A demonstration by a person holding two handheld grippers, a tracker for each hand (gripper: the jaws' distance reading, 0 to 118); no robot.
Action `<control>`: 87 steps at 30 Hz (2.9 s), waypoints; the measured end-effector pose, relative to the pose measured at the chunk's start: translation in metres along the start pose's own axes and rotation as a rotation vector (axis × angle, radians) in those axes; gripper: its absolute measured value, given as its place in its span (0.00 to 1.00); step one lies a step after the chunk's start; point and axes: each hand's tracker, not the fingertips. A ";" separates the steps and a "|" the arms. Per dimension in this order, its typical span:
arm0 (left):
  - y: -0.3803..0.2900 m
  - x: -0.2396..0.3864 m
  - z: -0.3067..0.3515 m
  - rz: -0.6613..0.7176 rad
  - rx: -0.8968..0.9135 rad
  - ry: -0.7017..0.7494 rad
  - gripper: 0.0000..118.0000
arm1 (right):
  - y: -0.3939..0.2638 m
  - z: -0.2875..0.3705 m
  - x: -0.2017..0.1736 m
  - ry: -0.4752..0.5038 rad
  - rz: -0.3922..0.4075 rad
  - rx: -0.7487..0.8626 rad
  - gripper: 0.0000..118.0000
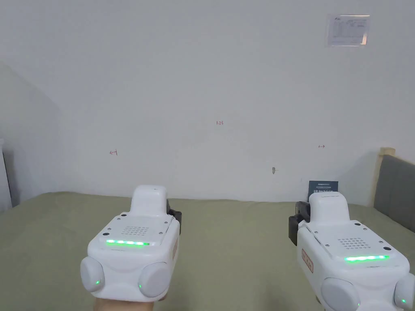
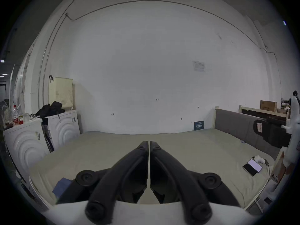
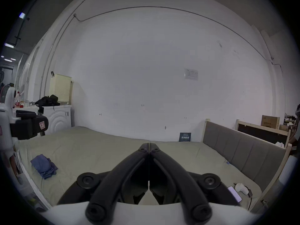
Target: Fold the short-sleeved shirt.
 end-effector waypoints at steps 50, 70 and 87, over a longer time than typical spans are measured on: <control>0.021 -0.009 0.001 0.041 -0.098 -0.038 1.00 | 0.005 -0.002 -0.009 0.021 0.001 -0.009 1.00; 0.029 -0.003 0.008 -0.049 -0.117 0.007 1.00 | 0.005 -0.002 -0.006 0.027 -0.034 -0.027 1.00; 0.026 -0.011 0.004 -0.008 -0.118 0.004 1.00 | 0.007 -0.001 -0.007 0.039 -0.034 -0.030 1.00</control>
